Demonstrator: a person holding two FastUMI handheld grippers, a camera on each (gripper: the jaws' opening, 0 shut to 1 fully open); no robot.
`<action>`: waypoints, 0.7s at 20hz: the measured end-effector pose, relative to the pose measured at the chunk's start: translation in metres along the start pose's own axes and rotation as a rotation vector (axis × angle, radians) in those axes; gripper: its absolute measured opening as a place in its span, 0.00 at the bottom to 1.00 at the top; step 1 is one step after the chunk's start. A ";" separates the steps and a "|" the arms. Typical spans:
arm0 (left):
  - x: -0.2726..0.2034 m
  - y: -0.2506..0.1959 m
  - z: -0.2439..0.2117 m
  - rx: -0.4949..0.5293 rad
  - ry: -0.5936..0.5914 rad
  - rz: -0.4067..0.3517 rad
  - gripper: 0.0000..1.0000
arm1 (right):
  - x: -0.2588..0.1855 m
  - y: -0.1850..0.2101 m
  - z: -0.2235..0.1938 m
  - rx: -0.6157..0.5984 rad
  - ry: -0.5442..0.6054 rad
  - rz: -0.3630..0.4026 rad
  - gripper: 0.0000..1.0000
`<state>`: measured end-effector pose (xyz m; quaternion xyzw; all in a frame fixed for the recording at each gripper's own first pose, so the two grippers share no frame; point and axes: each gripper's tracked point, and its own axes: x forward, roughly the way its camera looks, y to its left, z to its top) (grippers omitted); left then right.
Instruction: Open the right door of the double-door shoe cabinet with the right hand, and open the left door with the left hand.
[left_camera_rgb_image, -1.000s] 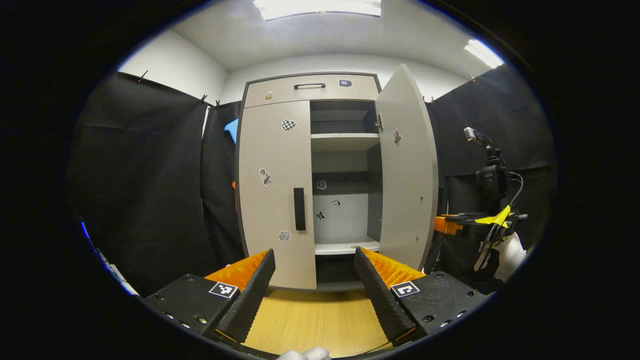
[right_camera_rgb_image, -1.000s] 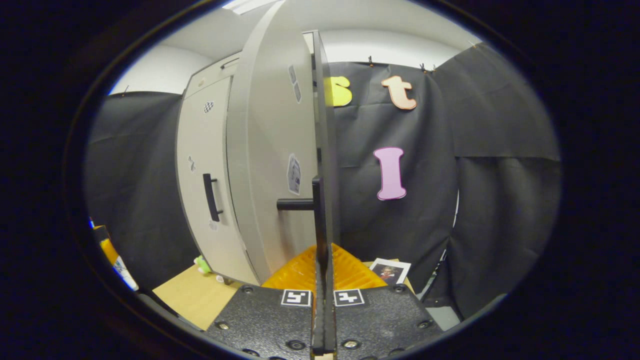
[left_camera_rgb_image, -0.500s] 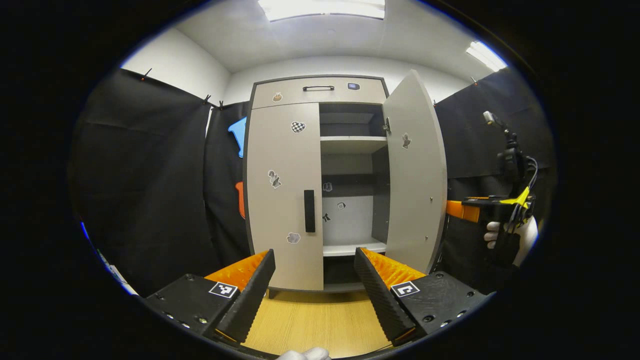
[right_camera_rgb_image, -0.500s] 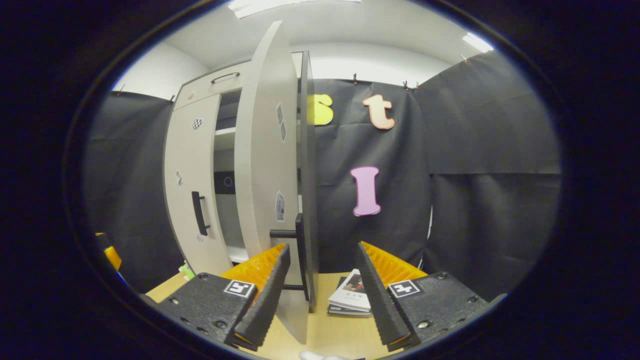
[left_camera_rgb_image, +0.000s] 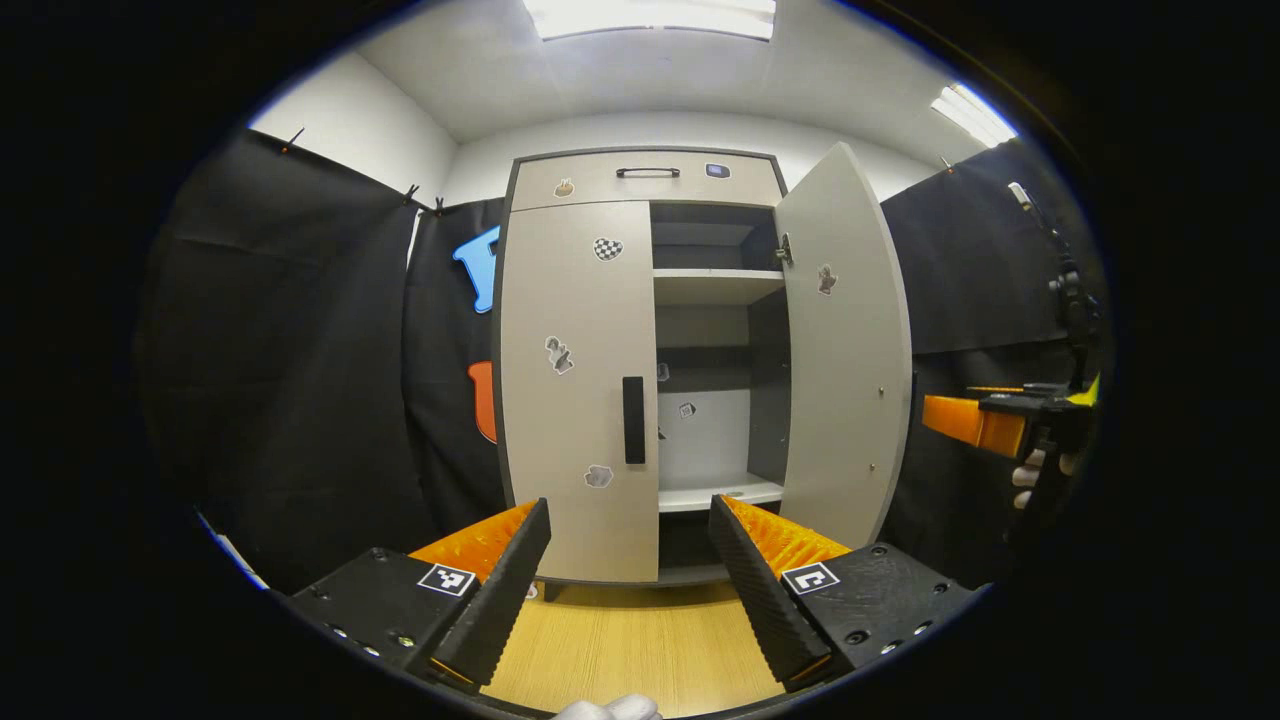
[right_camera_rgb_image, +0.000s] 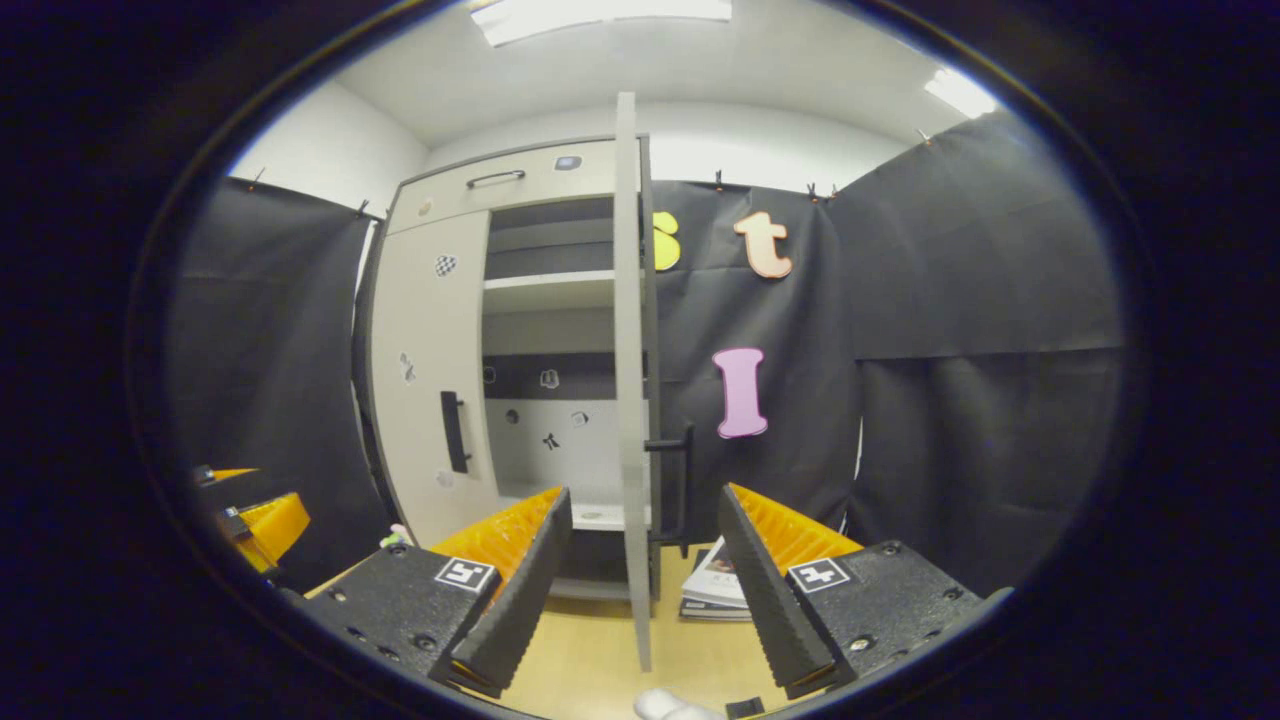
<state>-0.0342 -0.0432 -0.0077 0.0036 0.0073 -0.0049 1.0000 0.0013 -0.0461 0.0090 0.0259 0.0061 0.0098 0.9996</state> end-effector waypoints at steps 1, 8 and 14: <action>0.000 0.004 -0.002 0.002 0.002 -0.002 0.95 | -0.005 0.010 -0.007 0.010 0.000 0.006 0.92; 0.016 0.024 -0.009 0.012 0.004 -0.014 0.95 | -0.018 0.049 -0.039 0.006 0.065 0.025 0.93; 0.067 0.032 -0.007 0.018 -0.014 -0.039 0.95 | -0.023 0.050 -0.028 -0.021 0.050 -0.015 0.93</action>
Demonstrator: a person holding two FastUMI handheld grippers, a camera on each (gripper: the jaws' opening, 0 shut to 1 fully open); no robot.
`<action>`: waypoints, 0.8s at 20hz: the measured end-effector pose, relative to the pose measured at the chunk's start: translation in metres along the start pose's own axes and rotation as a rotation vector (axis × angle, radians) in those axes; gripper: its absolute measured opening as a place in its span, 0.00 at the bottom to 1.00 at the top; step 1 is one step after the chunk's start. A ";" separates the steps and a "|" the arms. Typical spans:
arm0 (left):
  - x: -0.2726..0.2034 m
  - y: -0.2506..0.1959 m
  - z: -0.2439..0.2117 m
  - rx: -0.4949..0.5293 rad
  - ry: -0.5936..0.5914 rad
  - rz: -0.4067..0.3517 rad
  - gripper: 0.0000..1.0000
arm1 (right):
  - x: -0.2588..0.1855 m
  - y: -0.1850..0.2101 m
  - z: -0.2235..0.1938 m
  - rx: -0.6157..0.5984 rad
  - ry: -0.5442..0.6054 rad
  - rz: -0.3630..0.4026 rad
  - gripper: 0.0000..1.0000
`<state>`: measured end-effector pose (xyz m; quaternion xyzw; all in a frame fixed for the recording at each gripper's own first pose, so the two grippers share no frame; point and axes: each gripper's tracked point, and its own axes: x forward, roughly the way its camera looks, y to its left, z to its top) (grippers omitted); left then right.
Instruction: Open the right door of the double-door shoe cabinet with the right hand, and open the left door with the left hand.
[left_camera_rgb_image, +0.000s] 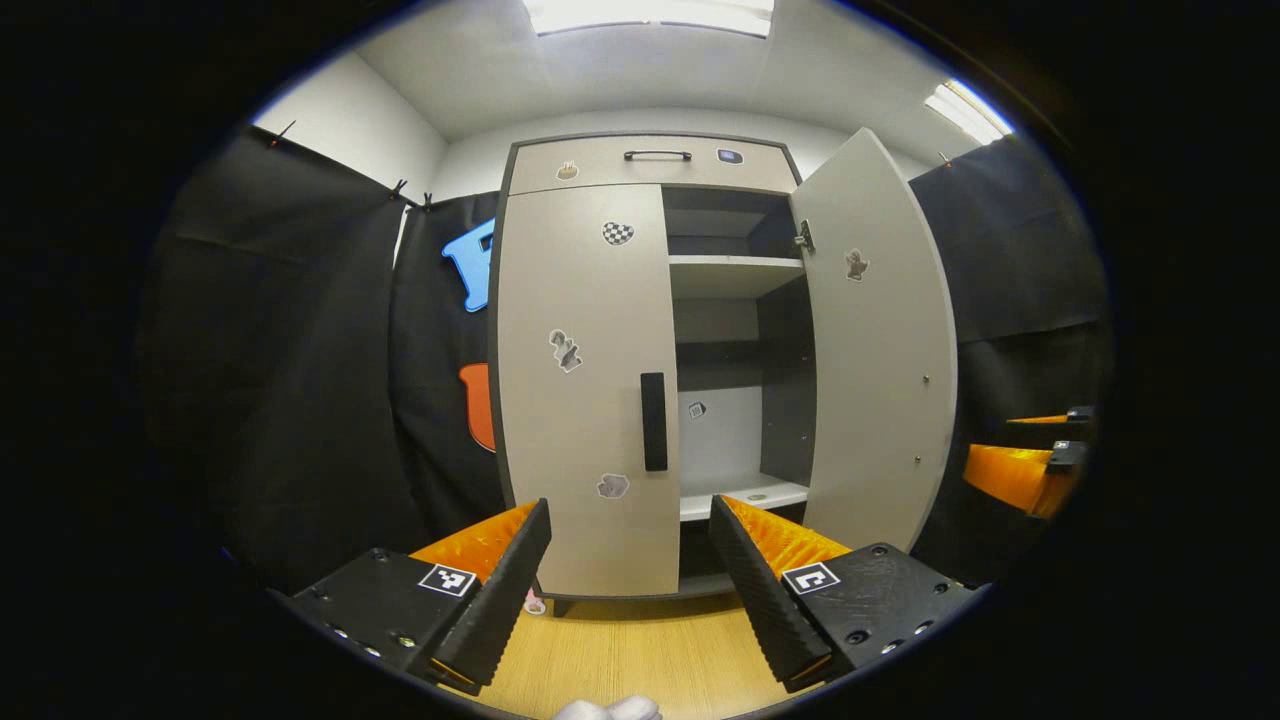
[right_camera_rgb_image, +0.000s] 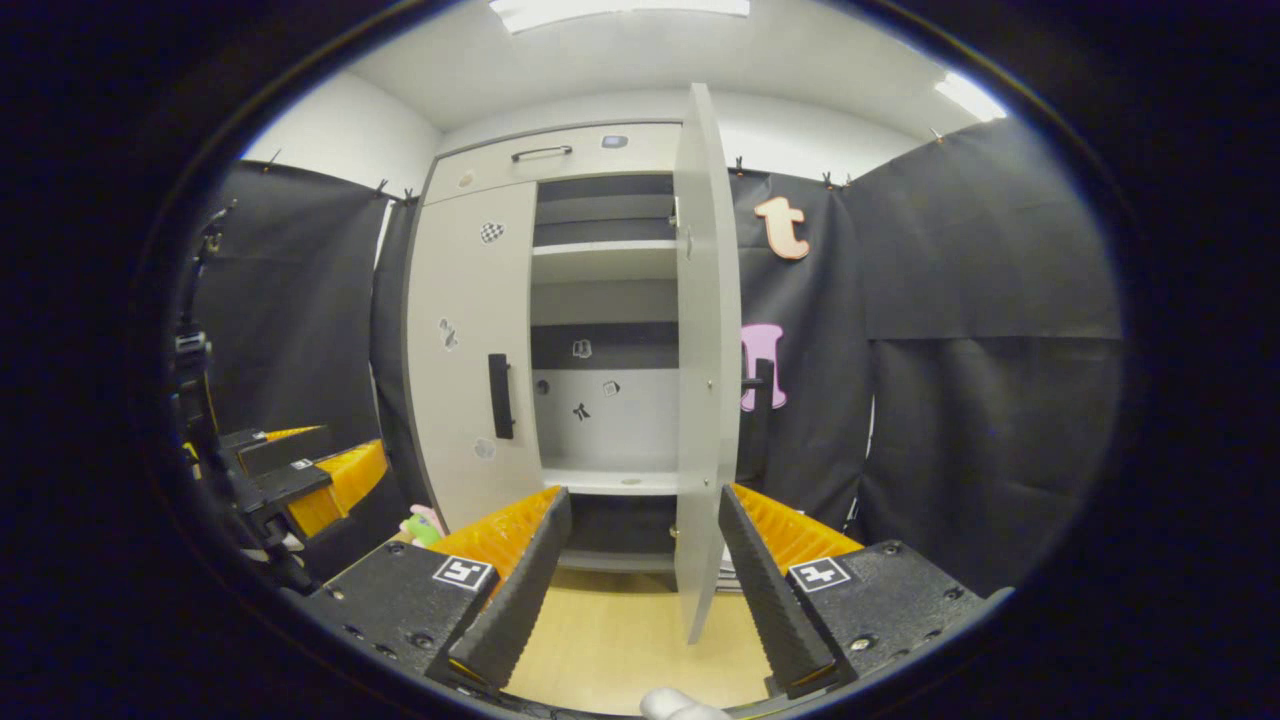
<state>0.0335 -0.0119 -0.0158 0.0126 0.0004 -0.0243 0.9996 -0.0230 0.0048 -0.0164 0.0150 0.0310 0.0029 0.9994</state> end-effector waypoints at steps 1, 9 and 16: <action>0.013 0.000 0.003 -0.005 -0.006 -0.002 0.95 | -0.001 -0.002 0.001 -0.005 0.000 -0.010 0.93; 0.131 -0.010 0.007 -0.024 -0.022 -0.009 0.95 | 0.000 -0.014 0.010 -0.030 0.001 -0.065 0.93; 0.218 -0.024 -0.008 -0.003 0.005 -0.008 0.96 | 0.015 -0.024 0.011 -0.030 0.023 -0.083 0.93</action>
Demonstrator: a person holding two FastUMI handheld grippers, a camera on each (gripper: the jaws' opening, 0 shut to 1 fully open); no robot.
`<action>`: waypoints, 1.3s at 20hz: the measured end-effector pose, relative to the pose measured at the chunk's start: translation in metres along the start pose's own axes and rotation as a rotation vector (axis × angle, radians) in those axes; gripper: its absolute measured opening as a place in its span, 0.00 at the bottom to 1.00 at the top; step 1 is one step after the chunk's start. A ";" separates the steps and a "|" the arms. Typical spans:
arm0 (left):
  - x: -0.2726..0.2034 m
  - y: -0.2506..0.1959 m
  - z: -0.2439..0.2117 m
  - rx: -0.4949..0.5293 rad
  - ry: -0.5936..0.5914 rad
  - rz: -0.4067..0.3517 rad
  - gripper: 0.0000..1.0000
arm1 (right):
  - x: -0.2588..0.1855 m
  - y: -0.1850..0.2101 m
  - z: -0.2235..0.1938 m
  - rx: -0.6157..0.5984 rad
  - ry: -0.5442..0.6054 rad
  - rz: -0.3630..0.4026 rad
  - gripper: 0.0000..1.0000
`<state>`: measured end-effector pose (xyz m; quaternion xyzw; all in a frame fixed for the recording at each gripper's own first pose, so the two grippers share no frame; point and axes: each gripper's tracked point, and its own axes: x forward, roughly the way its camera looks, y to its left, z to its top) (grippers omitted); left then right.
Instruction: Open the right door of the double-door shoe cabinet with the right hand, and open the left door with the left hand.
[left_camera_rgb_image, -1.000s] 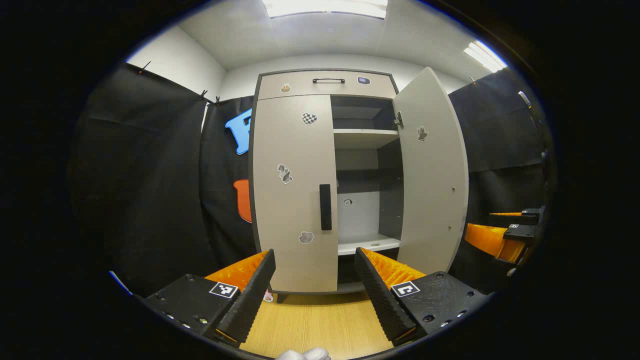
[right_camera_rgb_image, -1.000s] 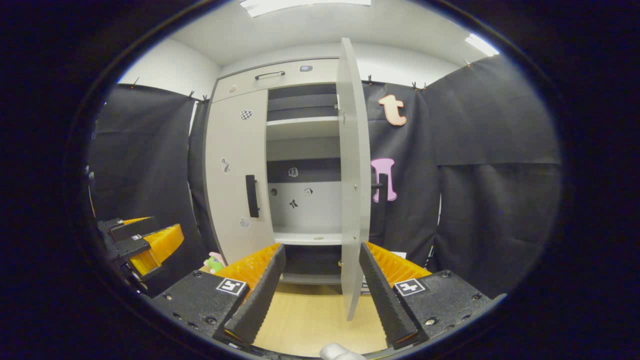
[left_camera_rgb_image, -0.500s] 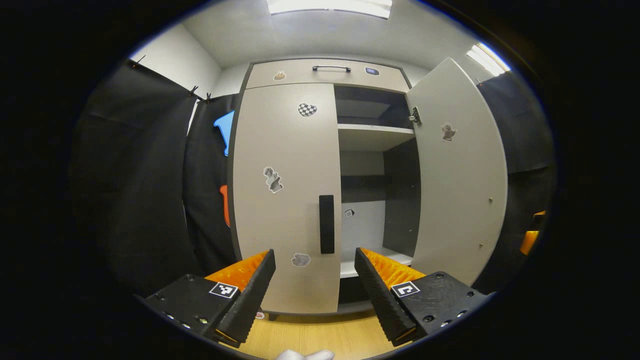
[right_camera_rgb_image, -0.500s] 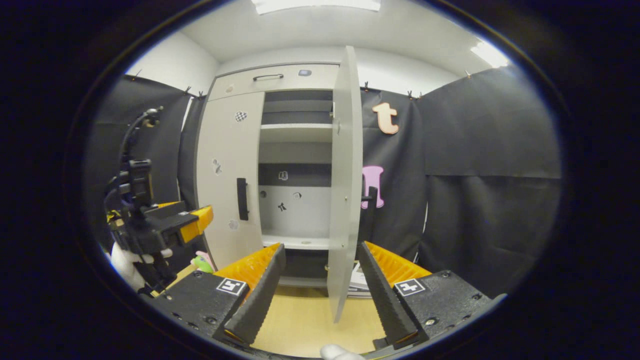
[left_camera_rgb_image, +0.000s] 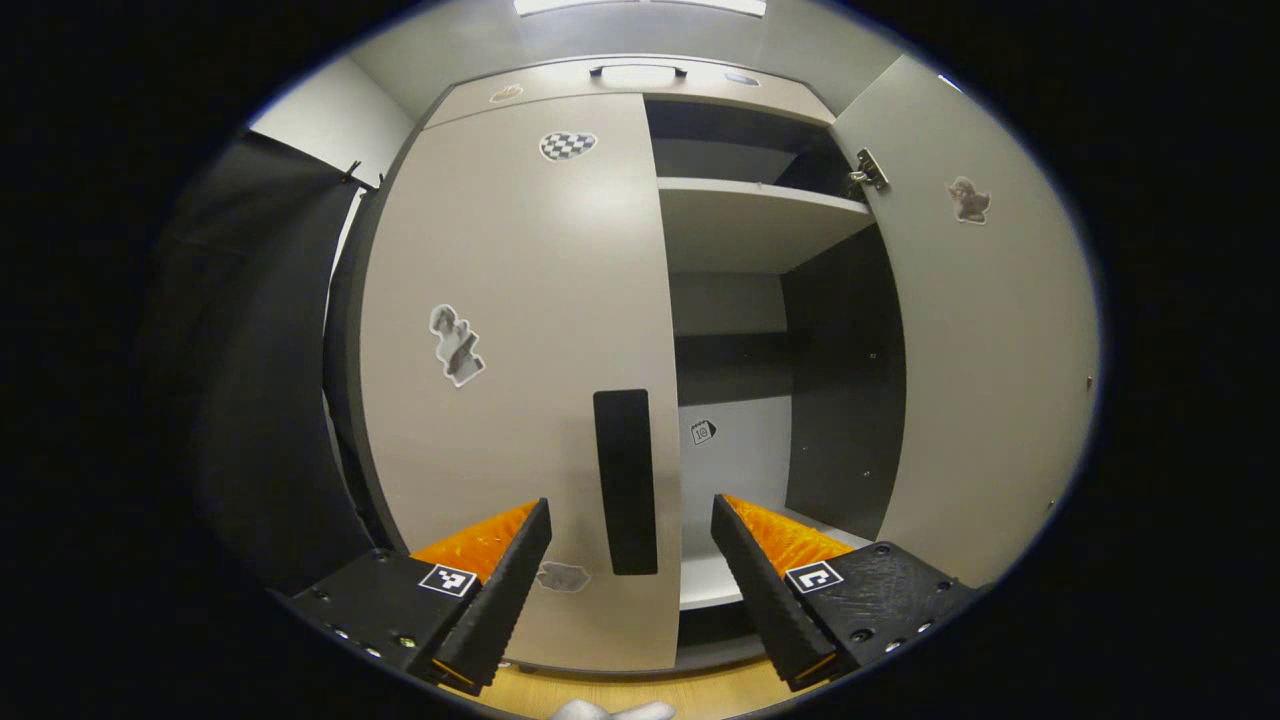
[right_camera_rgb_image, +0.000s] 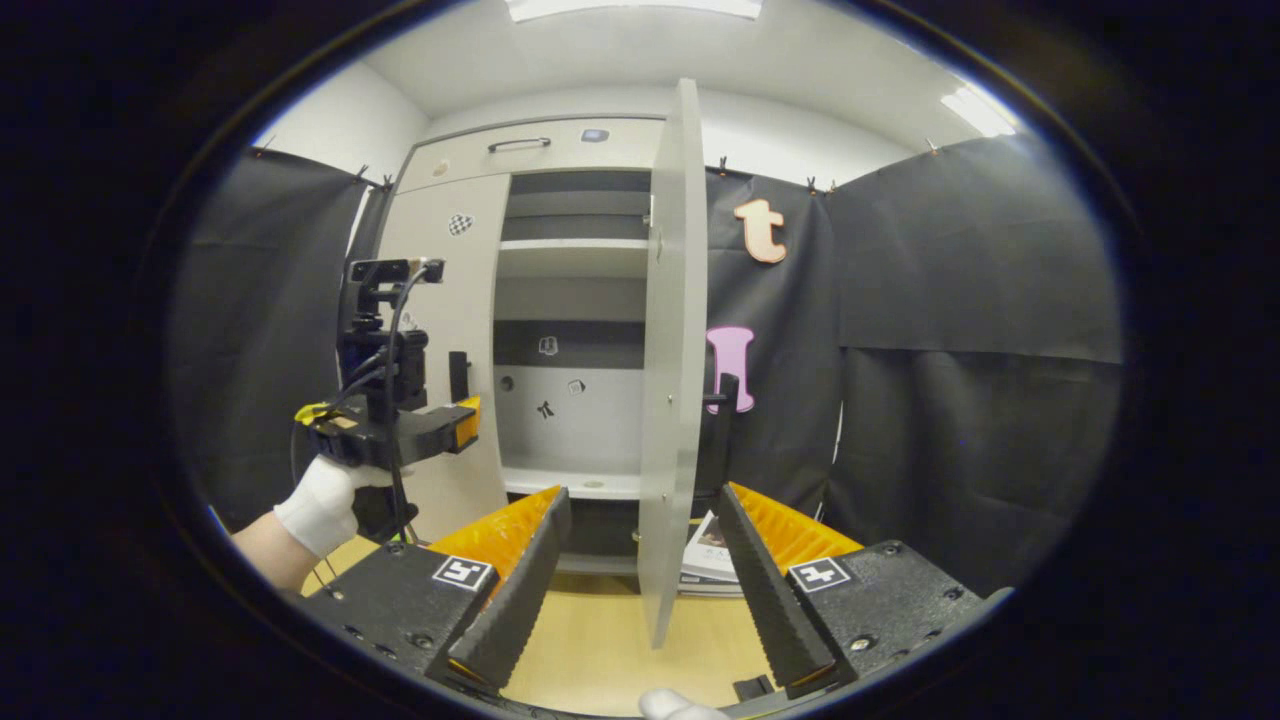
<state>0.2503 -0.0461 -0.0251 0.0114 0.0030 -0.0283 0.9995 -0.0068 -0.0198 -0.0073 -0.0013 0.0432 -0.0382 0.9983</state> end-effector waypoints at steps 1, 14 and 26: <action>0.008 0.000 -0.002 -0.009 0.005 0.004 0.96 | 0.002 0.000 -0.001 -0.002 0.006 0.001 0.93; 0.045 0.006 -0.018 -0.032 0.046 0.018 0.31 | 0.021 -0.001 -0.011 0.026 0.075 0.086 0.93; 0.032 0.012 -0.019 -0.024 0.068 0.038 0.05 | -0.003 0.015 0.006 -0.016 0.019 0.195 0.93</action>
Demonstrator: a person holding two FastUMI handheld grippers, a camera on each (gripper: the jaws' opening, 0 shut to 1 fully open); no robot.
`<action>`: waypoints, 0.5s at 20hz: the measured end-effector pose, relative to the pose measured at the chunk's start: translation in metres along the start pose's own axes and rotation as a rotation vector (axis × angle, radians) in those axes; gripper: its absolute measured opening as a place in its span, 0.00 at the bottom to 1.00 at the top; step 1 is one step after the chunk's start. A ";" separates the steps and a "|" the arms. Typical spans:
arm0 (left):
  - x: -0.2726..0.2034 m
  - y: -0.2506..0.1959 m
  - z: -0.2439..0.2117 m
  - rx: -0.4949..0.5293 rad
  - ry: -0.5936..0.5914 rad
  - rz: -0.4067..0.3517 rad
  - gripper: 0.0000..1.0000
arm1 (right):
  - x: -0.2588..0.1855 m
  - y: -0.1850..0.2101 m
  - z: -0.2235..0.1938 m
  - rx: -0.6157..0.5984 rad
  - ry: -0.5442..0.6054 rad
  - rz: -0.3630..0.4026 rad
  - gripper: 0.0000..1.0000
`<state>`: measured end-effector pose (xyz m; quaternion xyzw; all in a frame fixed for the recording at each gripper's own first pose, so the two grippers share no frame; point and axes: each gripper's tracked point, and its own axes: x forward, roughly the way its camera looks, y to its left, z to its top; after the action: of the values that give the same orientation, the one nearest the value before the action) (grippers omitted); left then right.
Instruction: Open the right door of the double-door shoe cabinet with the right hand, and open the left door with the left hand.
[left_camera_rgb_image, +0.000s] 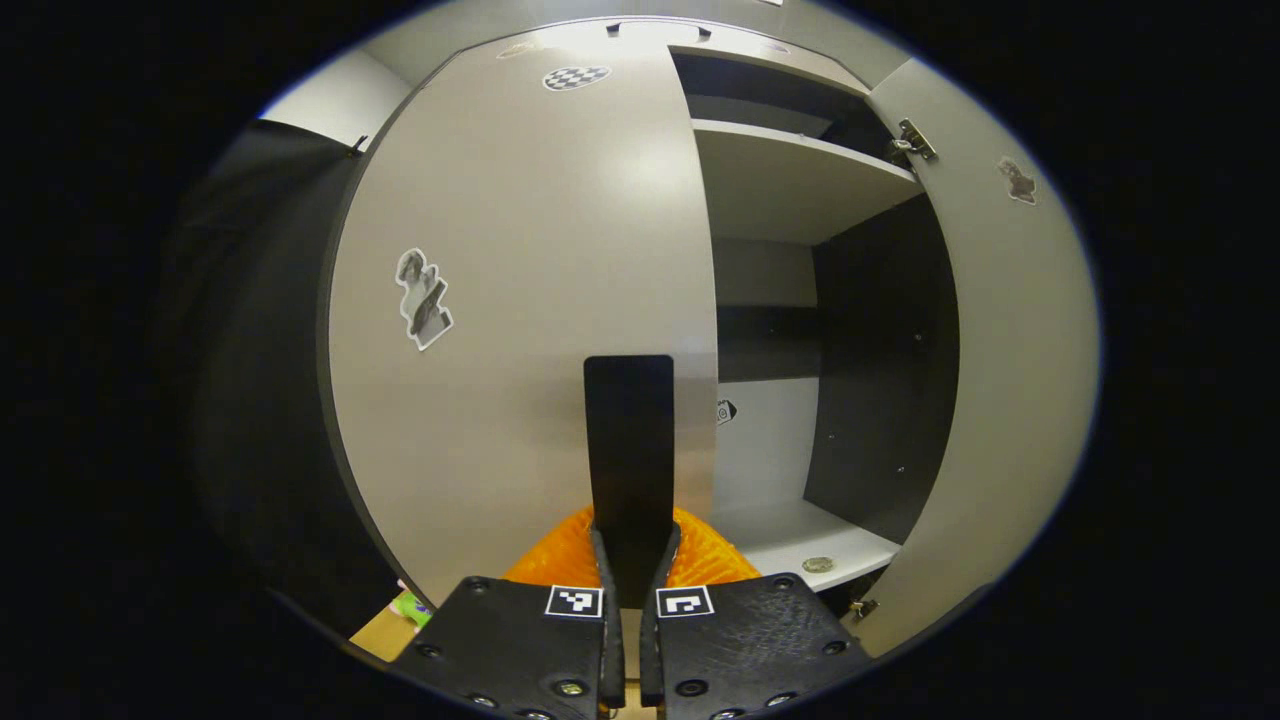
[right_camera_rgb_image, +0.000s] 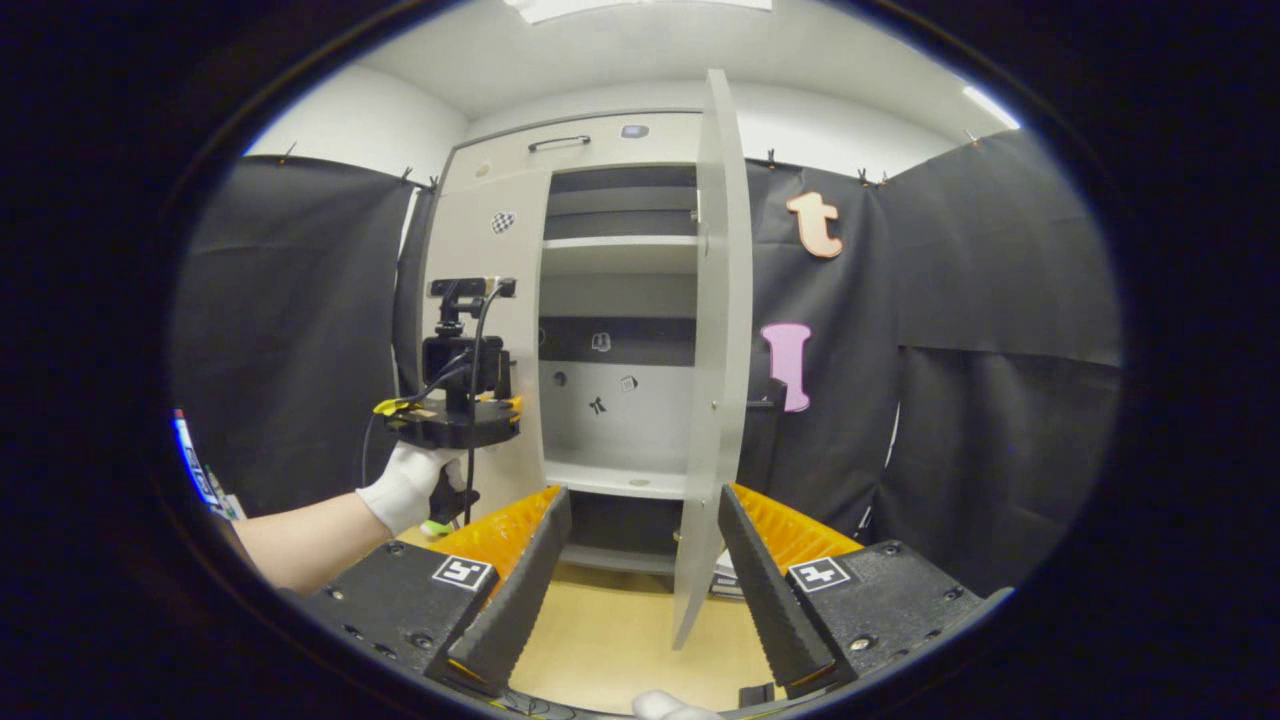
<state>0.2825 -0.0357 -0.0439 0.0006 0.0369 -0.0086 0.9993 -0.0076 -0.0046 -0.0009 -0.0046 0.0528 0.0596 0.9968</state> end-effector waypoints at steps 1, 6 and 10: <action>-0.004 0.000 0.001 -0.001 0.000 -0.002 0.05 | -0.002 0.001 0.000 0.001 -0.003 0.005 0.93; -0.024 0.007 0.000 0.015 -0.011 -0.003 0.05 | 0.001 -0.001 0.003 0.006 -0.009 0.027 0.93; -0.039 0.014 0.000 0.016 -0.015 -0.005 0.05 | -0.008 -0.001 0.002 0.009 -0.014 0.030 0.93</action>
<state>0.2436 -0.0209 -0.0415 0.0085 0.0292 -0.0114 0.9995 -0.0155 -0.0065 0.0015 0.0011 0.0462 0.0743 0.9962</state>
